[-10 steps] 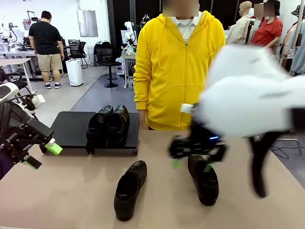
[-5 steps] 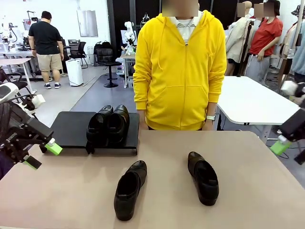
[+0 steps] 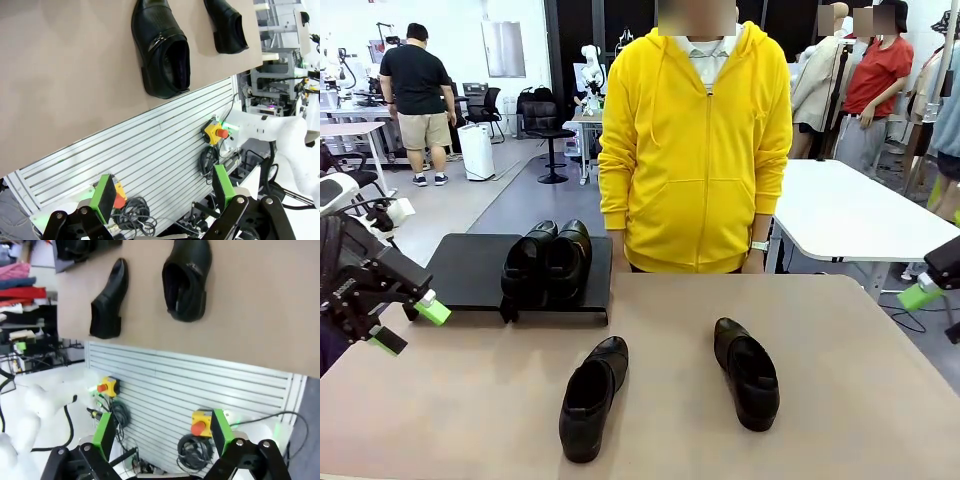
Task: Organize the shoes by placing them on the stand.
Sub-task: Pick up one Shoe and place it in the middle of the table, then place the Shoe from the middle of the table onto the Shoes Stand.
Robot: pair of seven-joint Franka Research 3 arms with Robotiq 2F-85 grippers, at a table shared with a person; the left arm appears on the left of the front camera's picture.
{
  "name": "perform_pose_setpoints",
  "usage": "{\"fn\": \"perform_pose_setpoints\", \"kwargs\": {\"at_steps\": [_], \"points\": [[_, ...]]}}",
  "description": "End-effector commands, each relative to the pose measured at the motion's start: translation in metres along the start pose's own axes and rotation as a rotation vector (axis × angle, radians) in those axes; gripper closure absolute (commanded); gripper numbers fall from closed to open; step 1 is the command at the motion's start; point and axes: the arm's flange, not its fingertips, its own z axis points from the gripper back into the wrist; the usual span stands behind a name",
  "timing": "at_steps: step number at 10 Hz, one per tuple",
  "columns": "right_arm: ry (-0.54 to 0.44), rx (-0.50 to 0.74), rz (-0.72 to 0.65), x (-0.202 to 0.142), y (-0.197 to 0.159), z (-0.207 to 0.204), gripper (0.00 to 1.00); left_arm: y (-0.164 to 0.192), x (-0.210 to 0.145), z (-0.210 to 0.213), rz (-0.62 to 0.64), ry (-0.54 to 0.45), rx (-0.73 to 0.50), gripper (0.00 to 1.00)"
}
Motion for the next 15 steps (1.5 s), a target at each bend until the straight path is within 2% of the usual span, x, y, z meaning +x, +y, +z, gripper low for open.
{"fn": "perform_pose_setpoints", "kwargs": {"at_steps": [1, 9, 10, 12, 14, 15], "points": [[0.035, -0.009, 0.038, 0.004, 0.002, 0.008, 0.00, 0.000, -0.001, 0.002, 0.002, 0.002, -0.017, 0.00], [0.035, -0.009, 0.038, 0.004, 0.002, 0.008, 0.00, 0.000, 0.000, 0.000, 0.000, 0.000, 0.000, 0.00], [0.035, -0.009, 0.038, 0.004, 0.002, 0.008, 0.00, -0.035, 0.000, -0.012, 0.105, -0.009, 0.096, 0.00], [0.035, -0.009, 0.038, 0.004, 0.002, 0.008, 0.00, -0.102, 0.024, -0.092, 0.117, 0.099, 0.226, 0.00], [0.035, -0.009, 0.038, 0.004, 0.002, 0.008, 0.00, -0.144, 0.047, -0.160, 0.070, 0.109, 0.324, 0.00], [0.035, -0.009, 0.038, 0.004, 0.002, 0.008, 0.00, -0.158, 0.053, -0.187, 0.058, 0.103, 0.424, 0.00]]}}
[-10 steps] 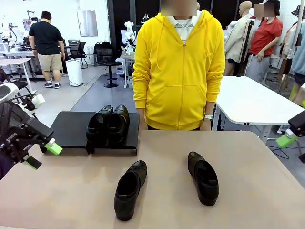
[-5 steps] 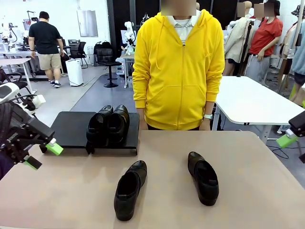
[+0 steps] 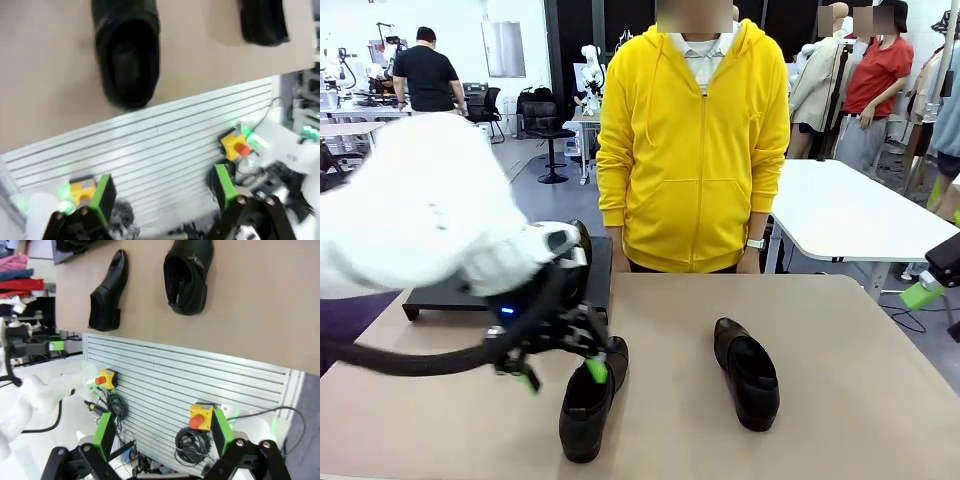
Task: Organize the shoes by placing them on the stand.
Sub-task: Place the Shoe from the middle of the table onto the Shoes Stand.
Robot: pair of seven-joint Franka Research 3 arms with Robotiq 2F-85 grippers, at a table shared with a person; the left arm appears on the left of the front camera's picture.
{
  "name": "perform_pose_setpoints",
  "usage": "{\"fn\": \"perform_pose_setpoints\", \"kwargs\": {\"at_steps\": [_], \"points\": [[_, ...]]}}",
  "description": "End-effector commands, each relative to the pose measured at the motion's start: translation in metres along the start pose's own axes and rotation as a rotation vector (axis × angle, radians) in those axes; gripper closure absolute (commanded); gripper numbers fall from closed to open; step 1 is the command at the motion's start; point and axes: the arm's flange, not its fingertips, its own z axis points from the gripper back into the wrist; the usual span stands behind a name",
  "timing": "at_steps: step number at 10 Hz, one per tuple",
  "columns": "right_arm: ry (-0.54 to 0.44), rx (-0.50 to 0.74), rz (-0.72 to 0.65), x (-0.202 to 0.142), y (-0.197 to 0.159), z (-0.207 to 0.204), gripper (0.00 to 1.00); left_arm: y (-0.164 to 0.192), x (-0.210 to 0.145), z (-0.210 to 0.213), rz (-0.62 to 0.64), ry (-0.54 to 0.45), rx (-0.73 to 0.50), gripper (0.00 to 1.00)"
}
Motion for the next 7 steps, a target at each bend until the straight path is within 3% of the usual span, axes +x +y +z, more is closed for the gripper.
{"fn": "perform_pose_setpoints", "kwargs": {"at_steps": [1, 2, 3, 7], "points": [[0.007, 0.002, 0.025, 0.001, -0.002, 0.004, 0.00, -0.017, 0.037, -0.018, -0.004, 0.002, 0.134, 0.00], [0.007, 0.002, 0.025, 0.001, -0.002, 0.004, 0.00, -0.025, 0.040, -0.033, -0.010, -0.007, 0.174, 0.00], [0.007, 0.002, 0.025, 0.001, -0.002, 0.004, 0.00, -0.027, 0.044, -0.045, 0.014, -0.111, 0.267, 0.00], [0.007, 0.002, 0.025, 0.001, -0.002, 0.004, 0.00, -0.037, 0.050, -0.067, -0.065, -0.238, 0.272, 0.00]]}}
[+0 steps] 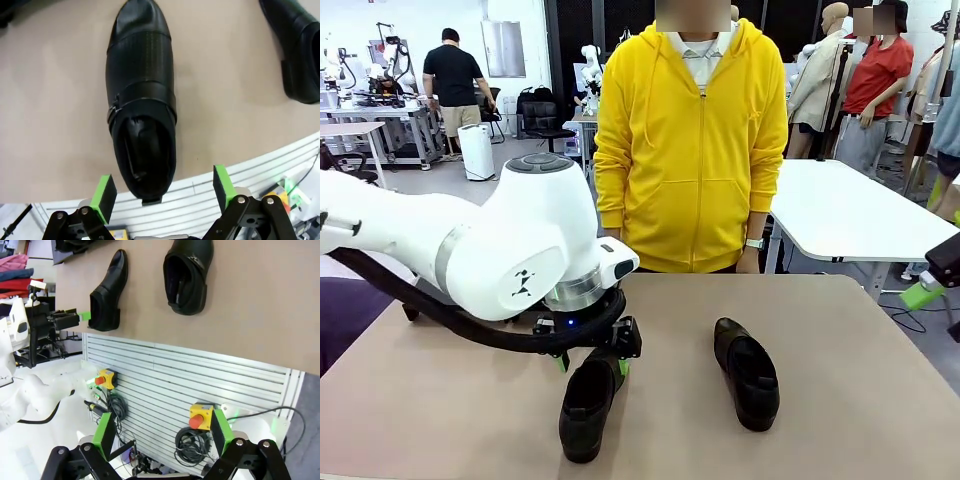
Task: Organize the shoes by placing them on the stand.
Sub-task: Place the Shoe from the middle of the table onto the Shoes Stand.
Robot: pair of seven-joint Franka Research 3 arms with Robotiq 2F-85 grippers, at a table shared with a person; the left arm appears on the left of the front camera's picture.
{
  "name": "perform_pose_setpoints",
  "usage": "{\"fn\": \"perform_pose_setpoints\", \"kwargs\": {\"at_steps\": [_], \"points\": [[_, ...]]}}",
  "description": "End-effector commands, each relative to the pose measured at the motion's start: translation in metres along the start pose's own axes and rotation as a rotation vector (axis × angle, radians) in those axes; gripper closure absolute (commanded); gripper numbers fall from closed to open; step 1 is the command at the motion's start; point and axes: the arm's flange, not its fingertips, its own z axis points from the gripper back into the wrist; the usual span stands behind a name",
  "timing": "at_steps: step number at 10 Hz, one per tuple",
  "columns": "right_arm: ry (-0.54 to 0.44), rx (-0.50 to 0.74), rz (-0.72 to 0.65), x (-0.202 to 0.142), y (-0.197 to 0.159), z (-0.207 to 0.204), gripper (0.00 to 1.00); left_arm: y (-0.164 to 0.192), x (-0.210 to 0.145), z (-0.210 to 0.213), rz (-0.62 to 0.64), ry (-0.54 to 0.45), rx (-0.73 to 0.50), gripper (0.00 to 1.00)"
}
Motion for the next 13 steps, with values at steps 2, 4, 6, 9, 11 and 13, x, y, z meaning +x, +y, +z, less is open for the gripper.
{"fn": "perform_pose_setpoints", "kwargs": {"at_steps": [2, 4, 6, 9, 11, 13], "points": [[0.006, 0.002, 0.025, 0.001, -0.002, 0.004, 0.00, -0.010, 0.002, -0.017, -0.008, -0.023, 0.026, 0.00], [0.006, 0.002, 0.025, 0.001, -0.002, 0.004, 0.00, -0.013, 0.007, -0.026, -0.035, -0.003, 0.017, 0.00], [0.006, 0.002, 0.025, 0.001, -0.002, 0.004, 0.00, -0.020, 0.010, -0.048, -0.063, 0.028, -0.015, 0.00], [0.006, 0.002, 0.025, 0.001, -0.002, 0.004, 0.00, -0.019, 0.016, -0.080, -0.069, 0.026, 0.016, 0.00], [0.006, 0.002, 0.025, 0.001, -0.002, 0.004, 0.00, -0.021, 0.018, -0.086, -0.075, 0.038, 0.038, 0.00], [0.006, 0.002, 0.025, 0.001, -0.002, 0.004, 0.00, -0.023, 0.019, -0.088, -0.062, 0.052, 0.044, 0.56]]}}
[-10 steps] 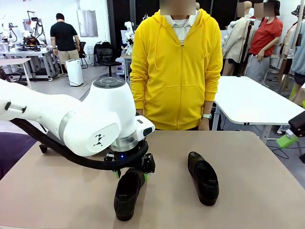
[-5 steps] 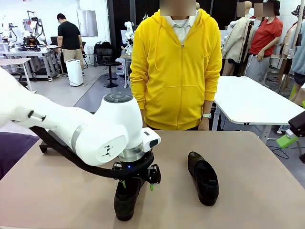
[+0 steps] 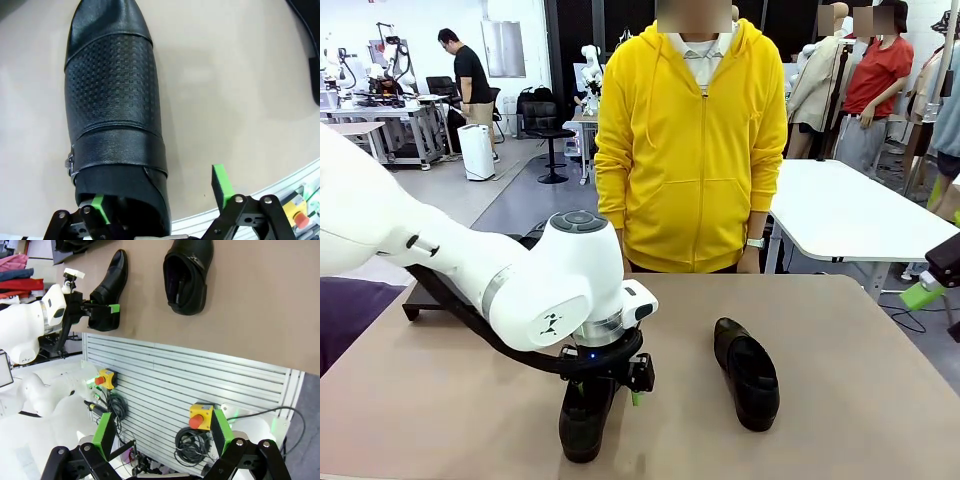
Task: Organize the shoes by placing them on the stand.
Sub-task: Place the Shoe from the middle of the table onto the Shoes Stand.
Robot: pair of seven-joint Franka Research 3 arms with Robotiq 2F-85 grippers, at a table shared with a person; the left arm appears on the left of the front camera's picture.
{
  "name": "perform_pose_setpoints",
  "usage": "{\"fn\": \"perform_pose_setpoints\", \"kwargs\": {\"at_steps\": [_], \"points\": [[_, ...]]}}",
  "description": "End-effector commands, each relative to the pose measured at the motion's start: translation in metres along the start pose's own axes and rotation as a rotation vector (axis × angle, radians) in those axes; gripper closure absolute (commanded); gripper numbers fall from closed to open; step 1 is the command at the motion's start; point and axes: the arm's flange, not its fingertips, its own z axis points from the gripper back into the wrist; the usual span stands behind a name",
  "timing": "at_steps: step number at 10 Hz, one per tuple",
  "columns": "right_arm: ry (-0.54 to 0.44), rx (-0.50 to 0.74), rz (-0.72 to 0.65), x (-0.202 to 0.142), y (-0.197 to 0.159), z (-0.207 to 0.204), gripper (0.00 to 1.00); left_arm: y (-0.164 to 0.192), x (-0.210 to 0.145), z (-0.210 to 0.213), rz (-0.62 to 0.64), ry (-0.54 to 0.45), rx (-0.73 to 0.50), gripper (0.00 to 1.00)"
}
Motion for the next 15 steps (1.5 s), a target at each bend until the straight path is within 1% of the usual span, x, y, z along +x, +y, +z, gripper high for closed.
{"fn": "perform_pose_setpoints", "kwargs": {"at_steps": [1, 7, 10, 12, 13, 15], "points": [[0.006, 0.002, 0.025, 0.001, -0.002, 0.005, 0.00, -0.008, 0.005, -0.001, 0.025, -0.005, 0.032, 1.00], [0.006, 0.002, 0.025, 0.001, -0.002, 0.005, 0.00, -0.007, 0.003, 0.001, 0.022, -0.015, 0.030, 1.00], [0.006, 0.002, 0.025, 0.001, -0.002, 0.005, 0.00, -0.004, 0.004, 0.012, 0.037, -0.053, 0.037, 1.00], [0.006, 0.002, 0.025, 0.001, -0.002, 0.005, 0.00, 0.005, 0.004, 0.036, 0.064, -0.099, 0.015, 1.00], [0.006, 0.002, 0.025, 0.001, -0.002, 0.005, 0.00, 0.012, 0.002, 0.061, 0.063, -0.137, 0.017, 1.00], [0.006, 0.002, 0.025, 0.001, -0.002, 0.005, 0.00, 0.037, -0.013, 0.132, 0.026, -0.171, -0.025, 1.00]]}}
